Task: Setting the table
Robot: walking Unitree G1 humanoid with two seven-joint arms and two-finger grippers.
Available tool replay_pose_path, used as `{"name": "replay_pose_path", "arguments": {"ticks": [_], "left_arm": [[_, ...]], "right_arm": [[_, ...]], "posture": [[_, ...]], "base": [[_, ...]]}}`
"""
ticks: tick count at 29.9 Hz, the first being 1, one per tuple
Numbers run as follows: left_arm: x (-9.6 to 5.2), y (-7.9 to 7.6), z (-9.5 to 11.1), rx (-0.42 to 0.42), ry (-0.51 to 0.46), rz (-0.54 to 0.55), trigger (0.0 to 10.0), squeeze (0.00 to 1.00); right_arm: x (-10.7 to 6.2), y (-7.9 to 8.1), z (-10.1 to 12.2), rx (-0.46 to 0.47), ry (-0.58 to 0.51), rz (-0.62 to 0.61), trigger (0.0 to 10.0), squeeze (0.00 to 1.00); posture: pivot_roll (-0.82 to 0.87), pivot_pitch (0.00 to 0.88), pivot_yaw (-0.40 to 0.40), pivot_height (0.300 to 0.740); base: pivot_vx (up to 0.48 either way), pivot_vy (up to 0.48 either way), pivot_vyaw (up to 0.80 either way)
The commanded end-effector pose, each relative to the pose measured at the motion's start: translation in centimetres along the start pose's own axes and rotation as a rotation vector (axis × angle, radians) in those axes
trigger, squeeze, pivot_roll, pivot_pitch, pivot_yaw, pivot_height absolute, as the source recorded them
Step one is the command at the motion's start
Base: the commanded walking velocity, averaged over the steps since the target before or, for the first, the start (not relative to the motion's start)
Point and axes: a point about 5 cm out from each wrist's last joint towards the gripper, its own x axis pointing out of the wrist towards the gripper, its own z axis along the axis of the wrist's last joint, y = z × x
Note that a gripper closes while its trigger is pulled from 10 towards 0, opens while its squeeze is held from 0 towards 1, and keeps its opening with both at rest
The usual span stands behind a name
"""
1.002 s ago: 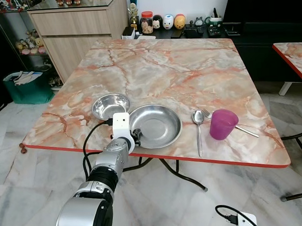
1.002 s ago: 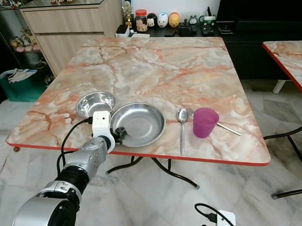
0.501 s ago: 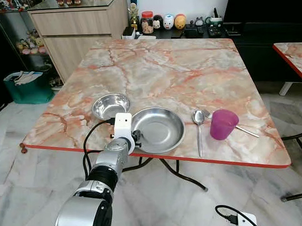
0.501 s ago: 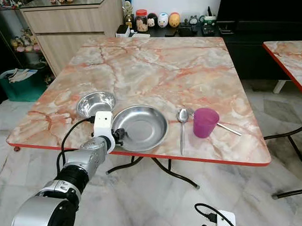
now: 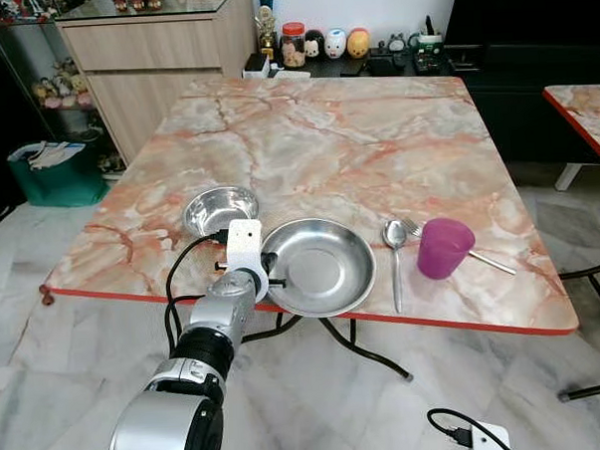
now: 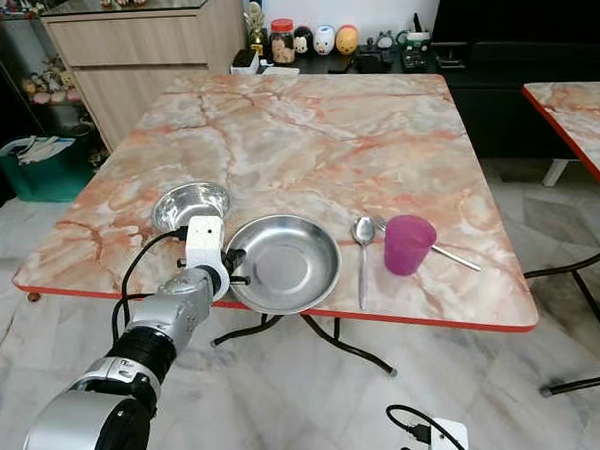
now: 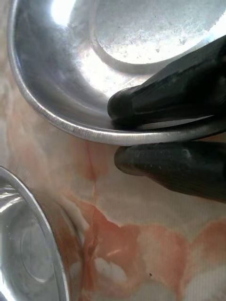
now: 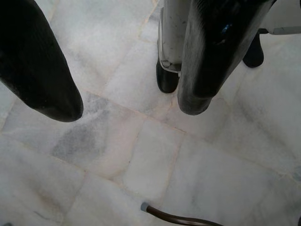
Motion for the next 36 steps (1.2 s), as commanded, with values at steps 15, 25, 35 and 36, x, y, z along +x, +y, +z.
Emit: {"name": "replay_pose_path", "arguments": {"ticks": [15, 25, 35, 36], "left_arm": [[-1.6, 1.1, -0.9, -0.166, -0.039, -0.166, 10.0, 0.00], [-4.1, 2.7, 0.4, -0.333, -0.201, -0.193, 10.0, 0.00], [-7.1, 3.7, 1.8, -0.481, -0.357, -0.209, 10.0, 0.00], [-7.5, 3.7, 1.9, -0.501, -0.368, -0.220, 10.0, 0.00]], "right_arm": [[0.0, -0.1, -0.1, -0.008, 0.008, 0.004, 10.0, 0.00], [0.0, -0.3, -0.1, -0.017, 0.007, 0.007, 10.0, 0.00], [-0.1, -0.5, -0.2, -0.027, 0.010, 0.012, 10.0, 0.00], [-0.1, -0.5, -0.2, -0.028, 0.010, 0.012, 10.0, 0.00]], "posture": [[0.11, 0.000, -0.016, 0.740], [0.12, 0.000, -0.036, 0.740], [0.13, 0.000, -0.054, 0.740], [0.13, 0.000, -0.057, 0.740]], "base": [[0.000, 0.000, 0.00], [0.000, 0.000, 0.00], [0.000, 0.000, 0.00], [0.000, 0.000, 0.00]]}}
